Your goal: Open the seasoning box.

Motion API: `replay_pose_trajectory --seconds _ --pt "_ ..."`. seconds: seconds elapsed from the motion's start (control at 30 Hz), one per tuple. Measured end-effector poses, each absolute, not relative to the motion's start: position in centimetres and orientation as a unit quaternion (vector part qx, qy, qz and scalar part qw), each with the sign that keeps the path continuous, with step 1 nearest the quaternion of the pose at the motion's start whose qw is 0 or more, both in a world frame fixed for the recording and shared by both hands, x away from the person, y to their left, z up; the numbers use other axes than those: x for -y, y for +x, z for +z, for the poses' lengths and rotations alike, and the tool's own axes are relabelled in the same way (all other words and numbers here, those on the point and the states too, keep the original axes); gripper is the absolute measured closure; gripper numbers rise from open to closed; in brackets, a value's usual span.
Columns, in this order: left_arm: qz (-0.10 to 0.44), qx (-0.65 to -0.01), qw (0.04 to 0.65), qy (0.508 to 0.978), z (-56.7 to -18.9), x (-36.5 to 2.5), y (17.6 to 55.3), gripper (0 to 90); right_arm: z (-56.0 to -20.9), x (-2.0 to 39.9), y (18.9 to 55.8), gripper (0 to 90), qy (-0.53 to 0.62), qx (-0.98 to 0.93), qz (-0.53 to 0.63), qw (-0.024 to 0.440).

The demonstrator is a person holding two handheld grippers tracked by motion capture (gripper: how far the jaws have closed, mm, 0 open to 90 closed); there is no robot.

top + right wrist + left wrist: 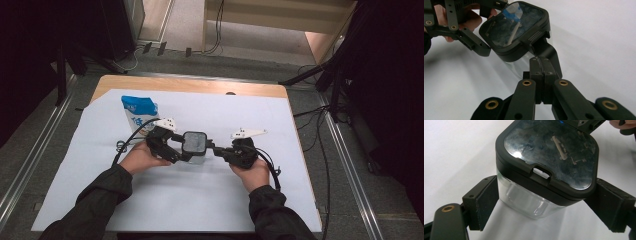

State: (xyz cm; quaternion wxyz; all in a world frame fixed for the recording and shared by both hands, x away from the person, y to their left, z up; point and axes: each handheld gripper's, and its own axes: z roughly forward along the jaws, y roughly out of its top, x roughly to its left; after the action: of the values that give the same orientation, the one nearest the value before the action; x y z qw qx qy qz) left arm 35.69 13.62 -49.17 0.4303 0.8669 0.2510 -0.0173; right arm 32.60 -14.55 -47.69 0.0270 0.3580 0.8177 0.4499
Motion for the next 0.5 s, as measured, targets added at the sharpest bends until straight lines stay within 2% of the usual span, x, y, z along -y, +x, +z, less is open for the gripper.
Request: replay_pose_trajectory --seconds 0.5 --pt "-0.004 -0.251 0.432 0.866 -48.83 -13.83 35.29 17.5 -47.72 14.96 32.86 90.0 0.364 -0.816 0.449 0.026"
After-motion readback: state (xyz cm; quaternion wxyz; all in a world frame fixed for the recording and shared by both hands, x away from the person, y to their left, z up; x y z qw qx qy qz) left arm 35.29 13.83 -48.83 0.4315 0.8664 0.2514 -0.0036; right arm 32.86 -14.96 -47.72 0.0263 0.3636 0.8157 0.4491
